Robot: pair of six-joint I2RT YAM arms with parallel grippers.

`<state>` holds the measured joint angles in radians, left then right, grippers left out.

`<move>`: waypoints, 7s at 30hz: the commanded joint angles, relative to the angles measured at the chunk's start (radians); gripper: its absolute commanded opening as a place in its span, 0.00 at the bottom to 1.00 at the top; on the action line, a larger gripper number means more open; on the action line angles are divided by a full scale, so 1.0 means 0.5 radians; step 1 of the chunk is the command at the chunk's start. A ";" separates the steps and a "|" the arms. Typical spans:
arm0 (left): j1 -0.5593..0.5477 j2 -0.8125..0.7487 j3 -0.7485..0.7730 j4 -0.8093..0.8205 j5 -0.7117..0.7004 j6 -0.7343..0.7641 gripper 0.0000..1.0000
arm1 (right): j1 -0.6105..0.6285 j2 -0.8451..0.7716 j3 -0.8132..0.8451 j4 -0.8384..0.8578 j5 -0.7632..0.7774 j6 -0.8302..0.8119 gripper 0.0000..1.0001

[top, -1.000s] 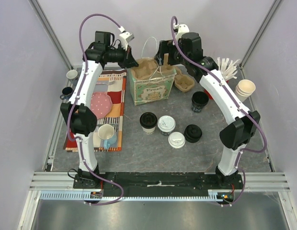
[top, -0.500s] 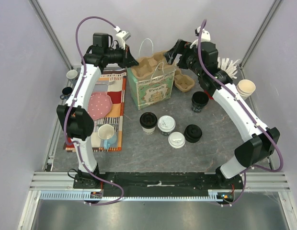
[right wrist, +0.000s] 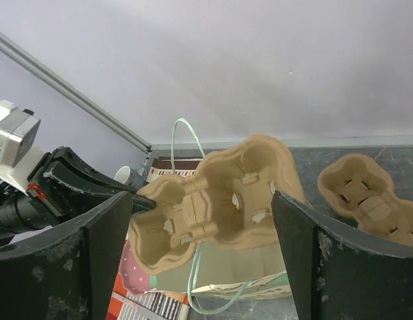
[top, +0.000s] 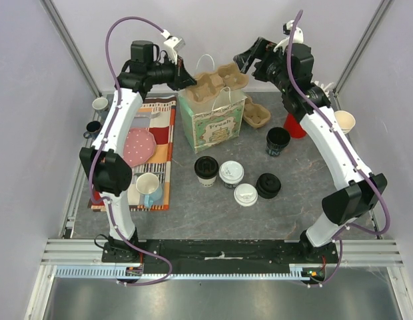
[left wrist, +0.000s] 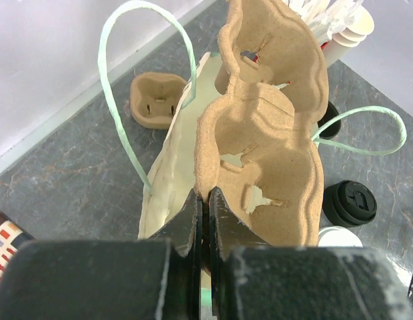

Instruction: Pack the takeout coffee

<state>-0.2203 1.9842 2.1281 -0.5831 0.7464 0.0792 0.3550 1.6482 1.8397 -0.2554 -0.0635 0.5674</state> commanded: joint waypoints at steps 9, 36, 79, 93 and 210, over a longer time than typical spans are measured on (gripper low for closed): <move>-0.001 -0.210 -0.178 0.105 -0.038 -0.039 0.02 | 0.186 0.544 0.999 -0.428 0.363 -0.401 0.78; -0.050 -0.431 -0.421 0.120 -0.045 0.492 0.02 | 0.441 0.855 1.171 -1.057 0.247 -0.926 0.63; -0.004 -0.615 -0.304 0.049 0.437 0.127 0.36 | 0.355 0.793 1.131 -0.689 0.207 -0.546 0.00; -0.222 -0.760 -0.636 -0.364 0.144 0.911 0.62 | 0.330 0.815 1.143 -0.637 0.228 -0.408 0.00; -0.716 -1.260 -1.909 0.629 -0.778 2.529 0.02 | 0.579 1.094 0.953 -1.431 0.480 -0.518 0.00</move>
<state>-0.5739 1.3678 1.1275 -0.3397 0.3191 1.3220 0.6277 2.1712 2.2971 -0.9993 0.1471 0.3279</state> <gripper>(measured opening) 0.028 0.468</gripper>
